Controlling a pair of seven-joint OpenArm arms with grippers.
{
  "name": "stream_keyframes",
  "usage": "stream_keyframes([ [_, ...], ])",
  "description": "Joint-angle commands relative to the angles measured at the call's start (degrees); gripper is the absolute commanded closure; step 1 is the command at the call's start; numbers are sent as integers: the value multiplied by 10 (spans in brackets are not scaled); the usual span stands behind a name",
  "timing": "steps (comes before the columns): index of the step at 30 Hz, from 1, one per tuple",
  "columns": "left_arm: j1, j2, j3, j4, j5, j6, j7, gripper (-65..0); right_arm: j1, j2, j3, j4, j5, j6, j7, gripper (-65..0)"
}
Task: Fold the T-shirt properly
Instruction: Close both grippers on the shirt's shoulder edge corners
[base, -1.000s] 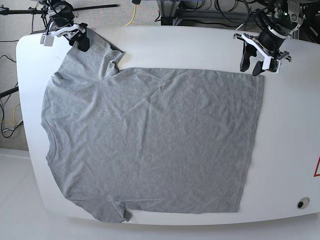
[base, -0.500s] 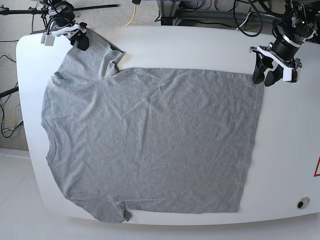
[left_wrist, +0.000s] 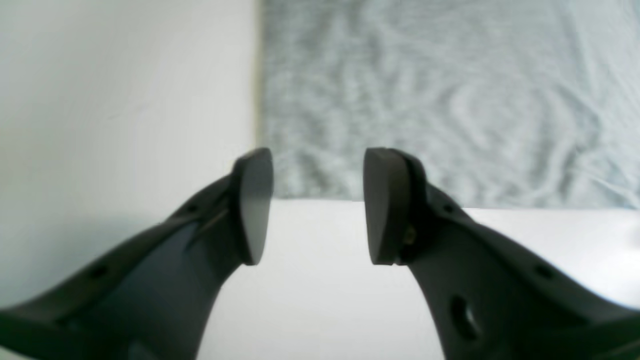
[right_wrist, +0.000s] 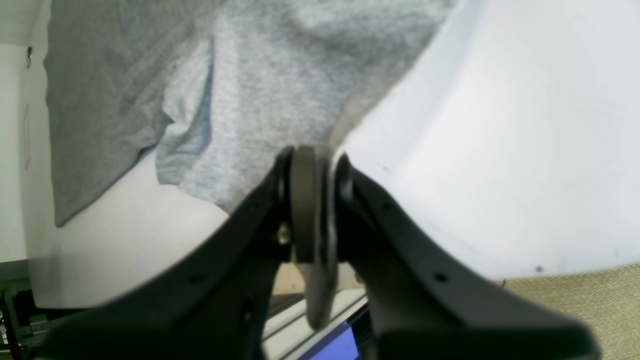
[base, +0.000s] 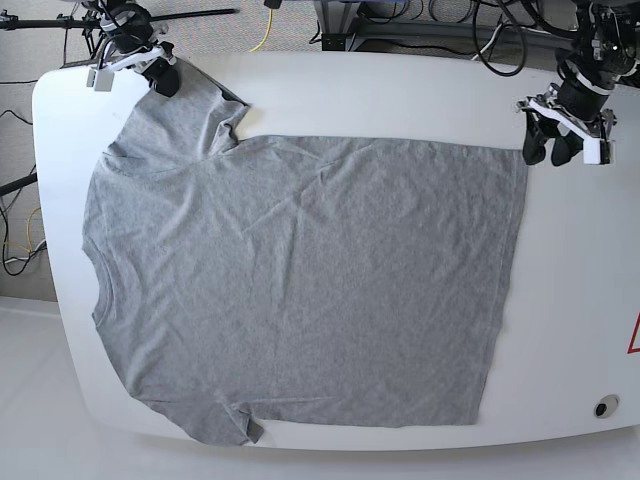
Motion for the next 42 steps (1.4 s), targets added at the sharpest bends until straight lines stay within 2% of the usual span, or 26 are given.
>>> stream_keyframes([
  [1, -2, -8, -11, 5, -13, -9, -4, -310, -3, 5, 3, 4, 1, -4, -8, -57],
  [8, -5, -8, -29, 8, -15, -22, 2, -351, -2, 5, 1, 7, 0, -2, -9, -64],
  [14, -13, -8, -42, -3, -19, -27, 10, -352, -5, 4, 3, 8, -3, -2, -11, -63],
  [16, -22, -7, -49, -11, -20, -39, 11, -347, -1, 4, 3, 8, -8, -4, -12, -63],
  [28, -59, -6, -35, -75, -44, -64, 30, -357, 1, 5, -1, 7, -7, -1, -10, -67],
  [34, -72, -6, -26, -102, -42, -66, 32, -354, 2, 4, -1, 8, -9, -2, -11, -65],
  [42, -89, -6, -5, -130, -19, -53, 31, -358, 4, 4, -3, 6, -14, -4, -15, -15],
])
